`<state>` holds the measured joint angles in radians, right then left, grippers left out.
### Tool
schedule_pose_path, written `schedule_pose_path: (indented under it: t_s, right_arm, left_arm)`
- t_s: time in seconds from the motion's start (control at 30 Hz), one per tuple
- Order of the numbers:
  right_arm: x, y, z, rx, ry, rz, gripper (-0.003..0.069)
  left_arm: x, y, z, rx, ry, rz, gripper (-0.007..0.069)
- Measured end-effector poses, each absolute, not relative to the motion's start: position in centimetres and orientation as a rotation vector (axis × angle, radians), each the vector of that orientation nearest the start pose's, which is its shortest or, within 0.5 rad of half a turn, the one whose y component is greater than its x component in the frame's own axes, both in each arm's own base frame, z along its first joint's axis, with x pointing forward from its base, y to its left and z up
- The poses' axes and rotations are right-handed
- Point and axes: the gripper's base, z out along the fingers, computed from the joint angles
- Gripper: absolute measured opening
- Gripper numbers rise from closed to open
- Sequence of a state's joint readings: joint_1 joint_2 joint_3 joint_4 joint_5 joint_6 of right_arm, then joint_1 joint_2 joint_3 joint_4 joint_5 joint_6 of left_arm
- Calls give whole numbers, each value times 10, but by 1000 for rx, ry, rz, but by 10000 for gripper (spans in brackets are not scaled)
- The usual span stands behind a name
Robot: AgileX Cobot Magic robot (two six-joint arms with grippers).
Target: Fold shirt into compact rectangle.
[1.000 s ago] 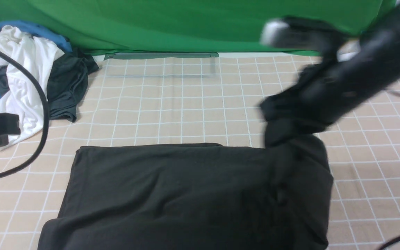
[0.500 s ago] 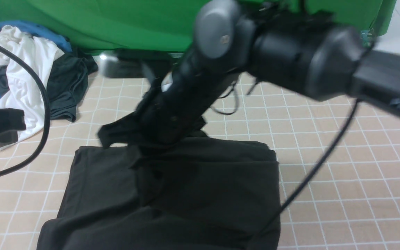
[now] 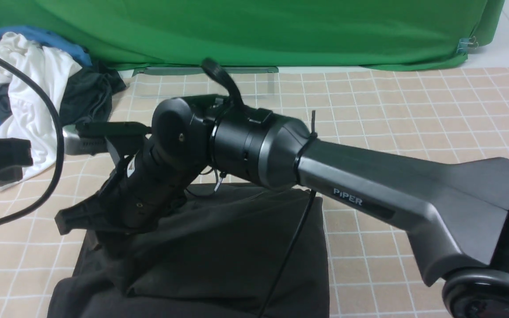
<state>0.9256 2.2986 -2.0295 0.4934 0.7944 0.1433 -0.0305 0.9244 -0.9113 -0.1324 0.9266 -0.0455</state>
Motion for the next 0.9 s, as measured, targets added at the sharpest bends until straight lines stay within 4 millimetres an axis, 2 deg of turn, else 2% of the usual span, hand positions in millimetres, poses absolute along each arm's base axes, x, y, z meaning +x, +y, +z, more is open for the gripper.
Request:
schedule_pose_path:
  t_s: [0.07, 0.13, 0.2, 0.27, 0.3, 0.33, 0.4, 0.47, 0.53, 0.57, 0.6, 0.7, 0.8, 0.9]
  right_arm:
    - [290, 431, 219, -784, 2590, 945, 441]
    - [293, 424, 229, -866, 2576, 926, 481]
    - [300, 411, 240, -928, 2587, 879, 481]
    - [306, 395, 253, -995, 2612, 793, 450]
    - [317, 375, 269, -1010, 2614, 683, 378]
    - [320, 366, 277, -1010, 2610, 644, 341]
    - [334, 339, 297, -966, 2589, 540, 155]
    - [338, 323, 311, -932, 2575, 510, 73]
    - [334, 310, 323, -912, 2570, 499, 44]
    - [333, 306, 324, -915, 2574, 493, 41]
    - [326, 299, 324, -929, 2589, 481, 38]
    - [312, 285, 315, -969, 2645, 447, 38]
    - [299, 271, 293, -1019, 2736, 378, 37]
    - [291, 262, 267, -1050, 2828, 325, 37]
  left_arm:
    - [169, -15, 344, -66, 2422, -199, 19]
    - [168, -15, 344, -66, 2423, -199, 19]
    - [168, -15, 343, -68, 2437, -200, 19]
    - [169, -15, 340, -75, 2471, -203, 19]
    - [173, -15, 334, -78, 2521, -204, 19]
    - [174, -16, 333, -79, 2530, -205, 19]
    - [187, -17, 321, -92, 2596, -224, 19]
    - [200, -19, 309, -106, 2662, -245, 19]
    - [216, -21, 290, -112, 2750, -263, 19]
    - [218, -22, 286, -106, 2766, -271, 19]
    - [228, -23, 274, -84, 2816, -286, 19]
    - [244, -26, 251, -66, 2884, -320, 20]
    - [259, -27, 230, -29, 2922, -319, 28]
    - [270, -26, 212, -16, 2937, -304, 90]
